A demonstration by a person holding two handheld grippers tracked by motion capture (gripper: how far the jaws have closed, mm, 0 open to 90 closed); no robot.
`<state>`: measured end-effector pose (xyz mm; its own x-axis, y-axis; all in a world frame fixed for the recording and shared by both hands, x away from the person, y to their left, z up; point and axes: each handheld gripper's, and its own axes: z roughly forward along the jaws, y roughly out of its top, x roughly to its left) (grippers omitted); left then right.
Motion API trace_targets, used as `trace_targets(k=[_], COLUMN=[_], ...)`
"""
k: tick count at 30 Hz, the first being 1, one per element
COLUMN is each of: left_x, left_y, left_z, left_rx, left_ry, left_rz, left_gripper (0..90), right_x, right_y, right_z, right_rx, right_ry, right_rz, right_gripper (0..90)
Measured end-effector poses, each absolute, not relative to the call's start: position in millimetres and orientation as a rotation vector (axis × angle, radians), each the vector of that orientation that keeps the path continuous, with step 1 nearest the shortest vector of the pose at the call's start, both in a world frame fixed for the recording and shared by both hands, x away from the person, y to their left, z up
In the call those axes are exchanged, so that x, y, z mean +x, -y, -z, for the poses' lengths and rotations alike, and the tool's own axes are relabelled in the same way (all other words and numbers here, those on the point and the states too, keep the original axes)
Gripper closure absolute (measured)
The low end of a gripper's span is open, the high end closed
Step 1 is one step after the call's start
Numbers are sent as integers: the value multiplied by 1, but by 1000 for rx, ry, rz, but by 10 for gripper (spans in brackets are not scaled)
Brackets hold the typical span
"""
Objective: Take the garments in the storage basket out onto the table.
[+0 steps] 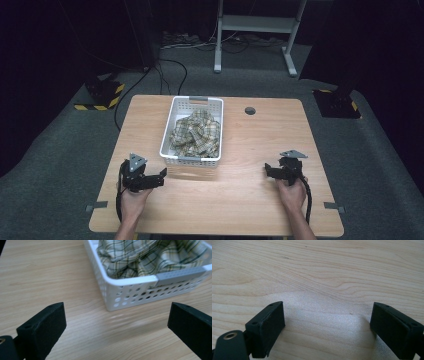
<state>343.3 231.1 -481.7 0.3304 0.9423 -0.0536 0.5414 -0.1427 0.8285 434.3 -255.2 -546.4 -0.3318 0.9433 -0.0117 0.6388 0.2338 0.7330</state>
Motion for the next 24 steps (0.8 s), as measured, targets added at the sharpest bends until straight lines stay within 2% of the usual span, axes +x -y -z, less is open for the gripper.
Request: trace_targets(k=[24], left_x=[379], left_y=[-190], left_z=[446], left_rx=[1792], left_ry=[-1214], left_rz=[-591], left_gripper=[31], right_x=[434], right_y=[255], right_z=[546], right_rx=[1448], right_ry=[-2053], right_rz=[-886], right_gripper=[116])
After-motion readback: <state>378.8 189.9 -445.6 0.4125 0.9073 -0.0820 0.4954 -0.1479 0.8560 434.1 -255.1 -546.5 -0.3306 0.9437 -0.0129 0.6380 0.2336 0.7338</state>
